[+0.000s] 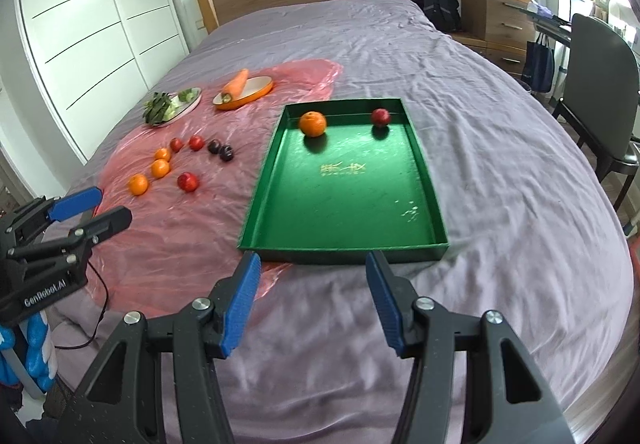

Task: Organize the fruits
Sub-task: 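Withdraw both tools from the tray back over the fruit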

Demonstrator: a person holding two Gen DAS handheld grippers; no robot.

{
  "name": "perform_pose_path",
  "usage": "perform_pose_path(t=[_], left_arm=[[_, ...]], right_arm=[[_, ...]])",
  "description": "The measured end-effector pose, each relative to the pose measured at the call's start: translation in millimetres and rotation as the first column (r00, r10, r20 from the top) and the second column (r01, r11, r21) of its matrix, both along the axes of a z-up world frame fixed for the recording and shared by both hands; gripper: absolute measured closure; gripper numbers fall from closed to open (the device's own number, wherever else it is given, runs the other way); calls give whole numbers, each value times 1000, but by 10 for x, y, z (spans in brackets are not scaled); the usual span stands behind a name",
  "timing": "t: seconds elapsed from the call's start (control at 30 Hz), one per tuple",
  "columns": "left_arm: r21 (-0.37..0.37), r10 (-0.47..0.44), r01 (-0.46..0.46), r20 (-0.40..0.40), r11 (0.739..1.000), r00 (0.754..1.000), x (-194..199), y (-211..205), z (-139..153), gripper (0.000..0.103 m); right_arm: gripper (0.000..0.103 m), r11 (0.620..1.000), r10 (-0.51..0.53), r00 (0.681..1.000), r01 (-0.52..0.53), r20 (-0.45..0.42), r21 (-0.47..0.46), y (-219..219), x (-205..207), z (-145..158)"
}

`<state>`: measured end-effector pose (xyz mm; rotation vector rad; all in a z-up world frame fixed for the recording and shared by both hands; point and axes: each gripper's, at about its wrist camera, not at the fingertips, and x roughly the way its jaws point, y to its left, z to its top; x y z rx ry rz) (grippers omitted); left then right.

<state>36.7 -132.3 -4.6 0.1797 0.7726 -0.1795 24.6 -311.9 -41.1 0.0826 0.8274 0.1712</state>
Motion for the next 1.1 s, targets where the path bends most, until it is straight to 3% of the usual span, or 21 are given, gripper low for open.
perform_pose_path(t=[0.67,1.1], left_arm=[[-33,192,-193,-16,981,981,-188,964,-154,51],[-57,292,-297,-84,953,953,-257,1477,-449,51]], right_arm=[[3,991,130,991,-130,-30,-7,609,-199,-134],[3,978,208,973,-210,-95,-5,1031,-135,-360]])
